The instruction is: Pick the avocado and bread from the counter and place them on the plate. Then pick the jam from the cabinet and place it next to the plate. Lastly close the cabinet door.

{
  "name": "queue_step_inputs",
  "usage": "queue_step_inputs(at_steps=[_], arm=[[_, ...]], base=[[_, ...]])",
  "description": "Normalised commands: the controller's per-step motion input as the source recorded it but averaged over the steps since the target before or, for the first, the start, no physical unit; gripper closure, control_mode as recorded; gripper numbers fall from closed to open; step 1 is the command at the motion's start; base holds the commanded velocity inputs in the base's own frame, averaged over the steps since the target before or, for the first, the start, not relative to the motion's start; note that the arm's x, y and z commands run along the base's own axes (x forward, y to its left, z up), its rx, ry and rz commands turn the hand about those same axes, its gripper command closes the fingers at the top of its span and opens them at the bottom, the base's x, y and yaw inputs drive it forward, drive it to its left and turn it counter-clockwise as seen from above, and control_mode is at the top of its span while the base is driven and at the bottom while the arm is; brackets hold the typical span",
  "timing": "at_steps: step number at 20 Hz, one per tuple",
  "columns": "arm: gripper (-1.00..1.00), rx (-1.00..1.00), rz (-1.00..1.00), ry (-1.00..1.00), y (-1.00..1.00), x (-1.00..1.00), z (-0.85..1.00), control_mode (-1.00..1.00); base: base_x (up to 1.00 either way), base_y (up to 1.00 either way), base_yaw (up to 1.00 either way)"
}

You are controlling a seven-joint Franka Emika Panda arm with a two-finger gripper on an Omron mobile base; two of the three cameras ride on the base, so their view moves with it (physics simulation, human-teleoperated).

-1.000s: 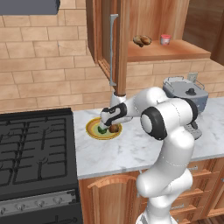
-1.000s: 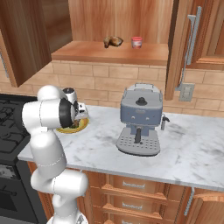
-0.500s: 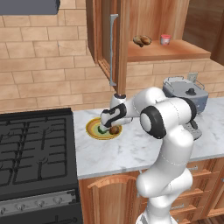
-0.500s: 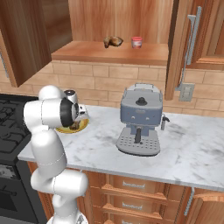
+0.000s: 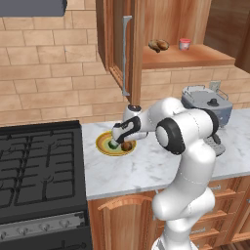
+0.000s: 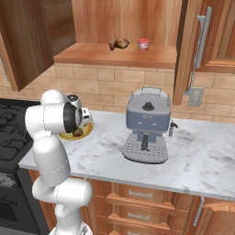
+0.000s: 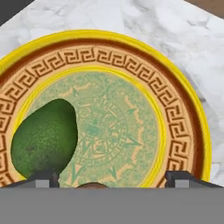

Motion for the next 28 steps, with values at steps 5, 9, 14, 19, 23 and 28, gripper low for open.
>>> queue_step_inputs(at_steps=[5,9,14,19,23,28], arm=[[-1.0,0.01,0.02,-0.15,0.1,0.09,0.2,-1.0],[-1.0,0.07,0.0,-0.2,0.0,-0.15,0.46,-1.0],[-1.0,0.1,0.0,-0.21,-0.01,-0.48,0.51,-1.0],[-1.0,0.12,-0.06,-0.13,-0.19,-0.51,0.61,-1.0],[-1.0,0.15,-0.08,-0.02,-0.12,-0.2,0.88,-1.0],[-1.0,0.11,-0.08,0.04,-0.1,-0.16,0.81,-1.0]], base=[[0.0,0.0,0.0],[0.0,0.0,0.0],[0.0,0.0,0.0],[0.0,0.0,0.0],[0.0,0.0,0.0],[0.0,0.0,0.0]])
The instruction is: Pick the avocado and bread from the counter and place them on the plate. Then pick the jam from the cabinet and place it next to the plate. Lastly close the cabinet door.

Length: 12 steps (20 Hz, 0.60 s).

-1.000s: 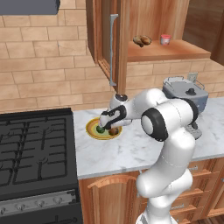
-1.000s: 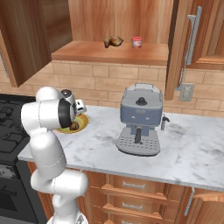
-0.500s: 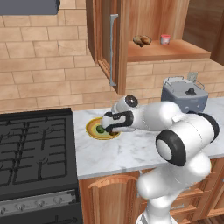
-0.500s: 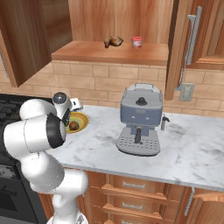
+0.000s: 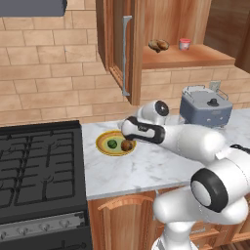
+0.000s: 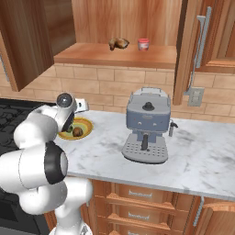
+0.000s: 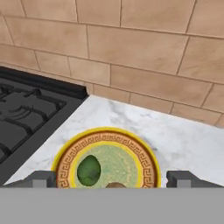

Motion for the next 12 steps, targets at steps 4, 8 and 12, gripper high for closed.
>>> queue_step_inputs(at_steps=[4,8,12], arm=[[-1.0,0.02,-0.07,0.13,-0.06,-0.23,0.62,-1.0],[-1.0,0.0,-0.07,0.12,0.0,-0.31,0.36,-1.0],[-1.0,0.0,-0.04,0.12,-0.03,-0.33,0.14,-1.0]], base=[[0.0,0.0,0.0],[0.0,0.0,0.0],[0.0,0.0,0.0]])
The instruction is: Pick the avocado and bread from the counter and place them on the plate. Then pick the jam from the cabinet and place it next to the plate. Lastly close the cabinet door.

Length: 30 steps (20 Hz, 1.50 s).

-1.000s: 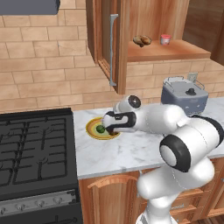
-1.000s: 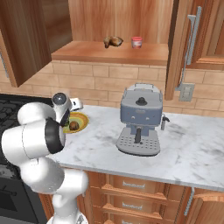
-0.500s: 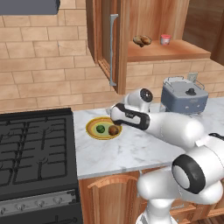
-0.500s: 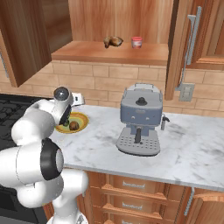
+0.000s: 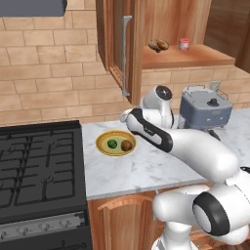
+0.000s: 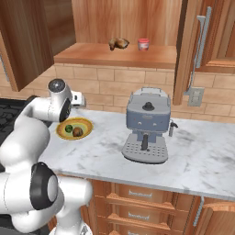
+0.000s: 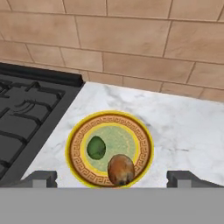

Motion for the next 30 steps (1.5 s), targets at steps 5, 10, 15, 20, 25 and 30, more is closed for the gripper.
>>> queue_step_inputs(at_steps=[5,10,15,20,25,30], arm=[[-1.0,0.02,-0.03,0.01,-0.35,-0.4,0.0,-1.0],[-1.0,0.05,-0.04,-0.08,-0.4,-0.26,0.0,-1.0],[-1.0,0.06,-0.09,0.0,-0.3,-0.03,0.01,-1.0],[-1.0,0.09,-0.08,0.0,-0.28,-0.03,0.25,-1.0],[-1.0,0.01,-0.1,0.0,-0.21,-0.04,0.35,-1.0],[-1.0,-0.04,-0.01,0.0,0.0,0.0,0.41,-1.0]], base=[[0.0,0.0,0.0],[0.0,0.0,0.0],[0.0,0.0,0.0],[0.0,0.0,0.0],[0.0,0.0,0.0],[0.0,0.0,0.0]])
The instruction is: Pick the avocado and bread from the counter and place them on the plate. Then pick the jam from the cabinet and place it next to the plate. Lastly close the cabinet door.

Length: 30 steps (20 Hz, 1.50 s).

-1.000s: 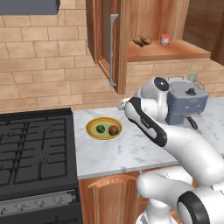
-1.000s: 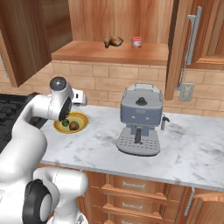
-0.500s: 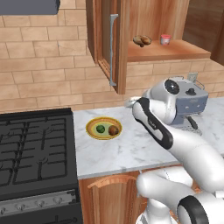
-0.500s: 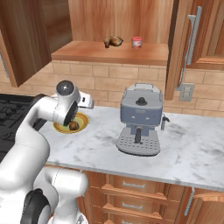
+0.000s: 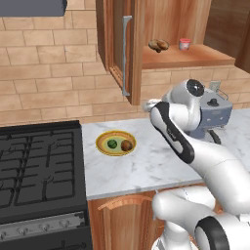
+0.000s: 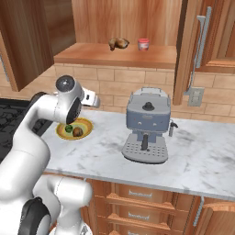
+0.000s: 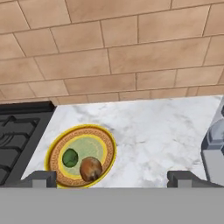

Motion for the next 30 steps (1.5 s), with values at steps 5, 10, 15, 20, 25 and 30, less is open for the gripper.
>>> queue_step_inputs(at_steps=[5,10,15,20,25,30], arm=[[-1.0,-0.02,0.0,0.0,-0.03,-0.09,0.28,-1.0],[-1.0,0.0,0.0,-0.02,-0.14,-0.23,0.15,-1.0],[-1.0,0.0,0.0,-0.02,-0.09,-0.12,0.25,-1.0],[-1.0,0.0,0.0,0.0,-0.16,0.0,0.35,-1.0],[-1.0,0.0,0.0,0.0,-0.21,0.0,0.33,-1.0],[-1.0,-0.01,0.0,0.0,-0.26,0.0,0.28,-1.0]], base=[[0.0,0.0,0.0],[0.0,0.0,0.0],[0.0,0.0,0.0],[0.0,0.0,0.0],[0.0,0.0,0.0],[0.0,0.0,0.0]])
